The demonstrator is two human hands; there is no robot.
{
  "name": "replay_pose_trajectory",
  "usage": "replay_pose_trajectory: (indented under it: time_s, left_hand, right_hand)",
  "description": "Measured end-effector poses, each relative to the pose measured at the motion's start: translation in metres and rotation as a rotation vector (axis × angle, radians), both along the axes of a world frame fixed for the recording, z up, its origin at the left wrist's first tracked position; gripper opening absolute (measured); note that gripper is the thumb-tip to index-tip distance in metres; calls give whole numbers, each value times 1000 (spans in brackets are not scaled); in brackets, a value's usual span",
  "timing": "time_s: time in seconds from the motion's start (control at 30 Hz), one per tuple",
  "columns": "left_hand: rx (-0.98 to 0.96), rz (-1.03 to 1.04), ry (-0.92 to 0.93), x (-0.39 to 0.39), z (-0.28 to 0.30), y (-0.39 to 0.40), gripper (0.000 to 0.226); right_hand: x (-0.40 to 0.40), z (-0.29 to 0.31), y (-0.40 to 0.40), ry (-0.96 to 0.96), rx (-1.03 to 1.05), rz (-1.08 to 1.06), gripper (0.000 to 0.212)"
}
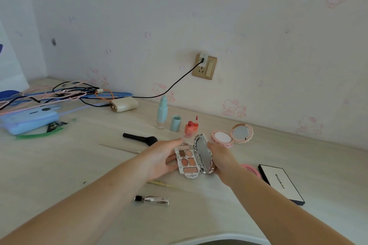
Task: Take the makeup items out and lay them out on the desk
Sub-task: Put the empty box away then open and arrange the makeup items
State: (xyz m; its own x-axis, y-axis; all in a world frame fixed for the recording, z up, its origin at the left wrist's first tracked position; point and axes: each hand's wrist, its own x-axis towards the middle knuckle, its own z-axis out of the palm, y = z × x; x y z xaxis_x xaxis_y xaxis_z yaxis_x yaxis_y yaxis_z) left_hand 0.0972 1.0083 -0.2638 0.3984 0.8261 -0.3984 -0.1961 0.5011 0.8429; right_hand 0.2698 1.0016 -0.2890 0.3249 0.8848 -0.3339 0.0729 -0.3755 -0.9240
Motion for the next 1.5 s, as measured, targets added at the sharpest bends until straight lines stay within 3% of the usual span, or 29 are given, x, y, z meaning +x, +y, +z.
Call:
replay_pose_trajectory:
  time_s: [0.17,0.3,0.43,0.5,0.57,0.67,0.77,0.87,1.1,1.17,1.23,1.37,1.5]
  left_hand:
    - [176,7,104,0,3,-4,58]
    - [441,-55,182,9,18,-15,36]
    - [493,-342,111,36,24,-40,29]
    - [532,-462,180,54,17,-51,35]
    - [567,-528,263,70,8,-58,51]
    - [602,-558,422,95,-3,-62,80]
    - [663,-525,610,113,-15,-59,99]
    - [684,-532,749,126,-21,-53,105]
    - [733,-508,750,139,-27,-47,93]
    - [742,-454,654,139,-28,-47,90]
    - [702,-349,486,137,-27,-49,85]
    - [666,-243,230,136,-26,-58,79]
    - [737,-147,105,142,-31,-66,68]
  right_hand:
    - [18,13,-8,52,103,2,25]
    - [57,39,-24,13,209,-97,21]
    - [92,48,-50,-86,281,-129,22]
    - [104,41,-60,-242,282,-109,20]
    - [117,30,-68,-538,253,-9,23]
    - [130,19,-82,-934,141,229,48]
    - [129,12,-82,-1155,65,398,68]
    - [126,6,-75,-1250,36,469,72]
    - [118,2,-69,-1126,37,443,80]
    - [119,5,-71,-1062,93,357,67]
    - [121,11,-75,-861,163,253,61]
    - [117,26,-87,-528,255,171,60]
    - [109,33,-95,-476,253,189,45]
